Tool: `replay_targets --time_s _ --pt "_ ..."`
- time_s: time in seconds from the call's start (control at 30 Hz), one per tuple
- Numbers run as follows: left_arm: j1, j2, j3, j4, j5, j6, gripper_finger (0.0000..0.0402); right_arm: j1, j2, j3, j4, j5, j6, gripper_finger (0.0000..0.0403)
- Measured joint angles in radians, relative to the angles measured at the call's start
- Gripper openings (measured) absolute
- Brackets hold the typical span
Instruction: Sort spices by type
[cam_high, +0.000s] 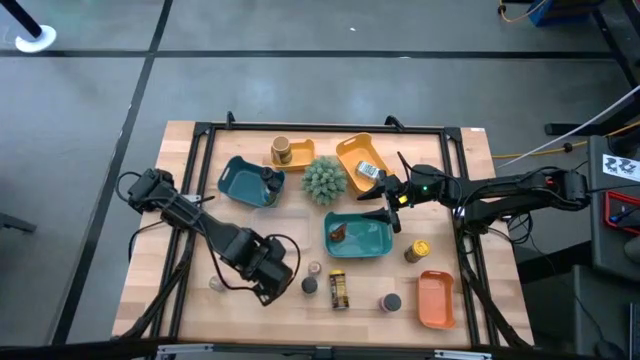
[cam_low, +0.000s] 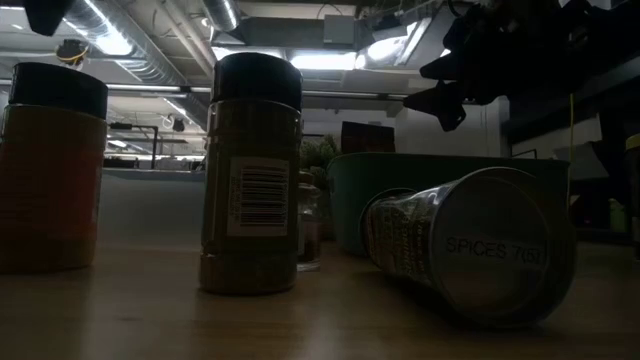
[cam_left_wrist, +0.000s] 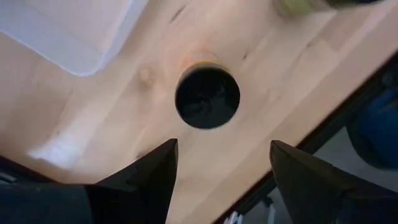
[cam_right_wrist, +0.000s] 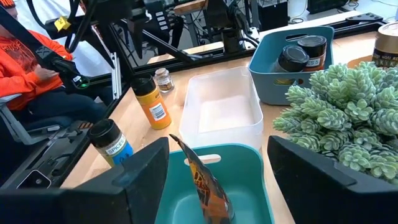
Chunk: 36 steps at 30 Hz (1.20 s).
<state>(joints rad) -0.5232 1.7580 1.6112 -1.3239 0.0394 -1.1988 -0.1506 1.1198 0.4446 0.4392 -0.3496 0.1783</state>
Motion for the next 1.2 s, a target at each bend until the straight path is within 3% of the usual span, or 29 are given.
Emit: replay_targets --time_s 0.2,1.2 --pt "-0.007 0.0 0.0 -0.002 -0.029 -0.06 0.0237 0.0 0.0 0.0 -0.001 -0.001 0.0 0.0273" --pt "-0.006 0.071 -0.014 -0.009 -0.066 -0.081 0.0237 0.0 0.0 0.0 -0.017 -0.003 0.0 0.0273"
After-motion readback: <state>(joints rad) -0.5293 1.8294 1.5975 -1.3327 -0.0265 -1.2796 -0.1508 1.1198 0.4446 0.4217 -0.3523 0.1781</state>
